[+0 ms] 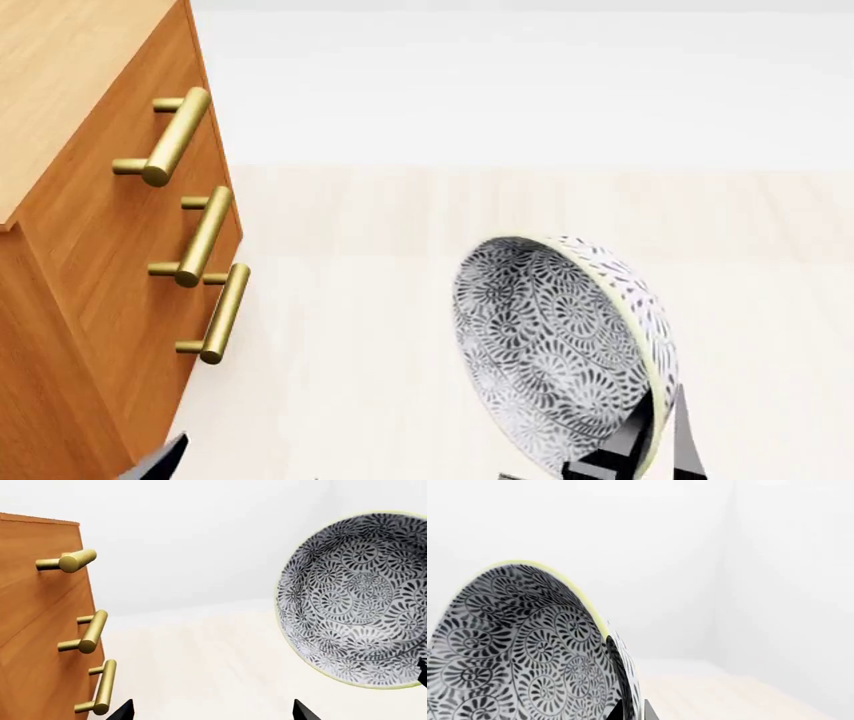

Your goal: Put the bowl on top of the cabinet.

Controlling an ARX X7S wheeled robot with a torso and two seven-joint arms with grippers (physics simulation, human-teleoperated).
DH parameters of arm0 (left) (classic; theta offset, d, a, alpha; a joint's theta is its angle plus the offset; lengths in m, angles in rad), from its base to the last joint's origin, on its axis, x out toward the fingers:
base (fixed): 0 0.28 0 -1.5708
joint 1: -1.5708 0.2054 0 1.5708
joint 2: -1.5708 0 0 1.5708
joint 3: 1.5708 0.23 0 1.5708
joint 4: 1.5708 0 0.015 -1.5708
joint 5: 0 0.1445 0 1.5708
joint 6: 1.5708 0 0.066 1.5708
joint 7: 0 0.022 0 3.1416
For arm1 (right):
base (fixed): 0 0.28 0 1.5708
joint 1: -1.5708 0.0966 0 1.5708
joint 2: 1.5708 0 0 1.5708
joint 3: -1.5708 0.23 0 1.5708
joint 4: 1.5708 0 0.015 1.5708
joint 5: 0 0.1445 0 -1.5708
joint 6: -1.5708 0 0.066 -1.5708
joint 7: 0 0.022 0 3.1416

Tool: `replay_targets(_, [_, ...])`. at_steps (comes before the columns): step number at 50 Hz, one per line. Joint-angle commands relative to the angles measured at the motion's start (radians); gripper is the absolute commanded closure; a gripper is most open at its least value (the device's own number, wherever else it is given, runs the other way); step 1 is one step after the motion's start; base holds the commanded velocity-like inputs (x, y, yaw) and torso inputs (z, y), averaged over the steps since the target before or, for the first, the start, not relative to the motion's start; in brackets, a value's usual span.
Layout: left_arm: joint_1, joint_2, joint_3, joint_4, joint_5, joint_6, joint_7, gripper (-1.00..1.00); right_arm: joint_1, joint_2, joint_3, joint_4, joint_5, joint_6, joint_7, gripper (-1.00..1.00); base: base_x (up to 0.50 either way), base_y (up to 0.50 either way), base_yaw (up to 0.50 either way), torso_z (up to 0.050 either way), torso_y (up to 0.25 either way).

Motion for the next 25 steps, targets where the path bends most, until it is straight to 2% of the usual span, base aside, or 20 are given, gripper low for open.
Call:
replay_targets(1, [-0.06, 0.026, 0.001, 0.07, 0.022, -0.097, -0.005, -1.0, 0.065, -0.01, 0.003, 0.006, -0.049, 0.027, -0.05, 1.0, 0.0, 0.0, 0.0, 0.0, 0.0])
replay_targets(10, [-0.148, 0.045, 0.041, 0.145, 0.03, -0.246, -0.028, -1.0, 0.117, -0.022, -0.02, 0.081, -0.052, 0.005, -0.077, 1.0, 0.0, 0.0, 0.0, 0.0, 0.0])
replay_targets(18, [-0.203, 0.06, 0.056, 0.19, 0.022, -0.333, -0.038, -1.0, 0.134, -0.015, -0.043, 0.064, -0.045, 0.002, -0.112, 1.0, 0.0, 0.0, 0.0, 0.0, 0.0])
replay_targets(25, [-0.217, 0.063, 0.065, 0.204, 0.024, -0.353, -0.046, -1.0, 0.124, -0.004, -0.069, 0.072, -0.06, -0.037, -0.129, 1.0, 0.0, 0.0, 0.0, 0.0, 0.0])
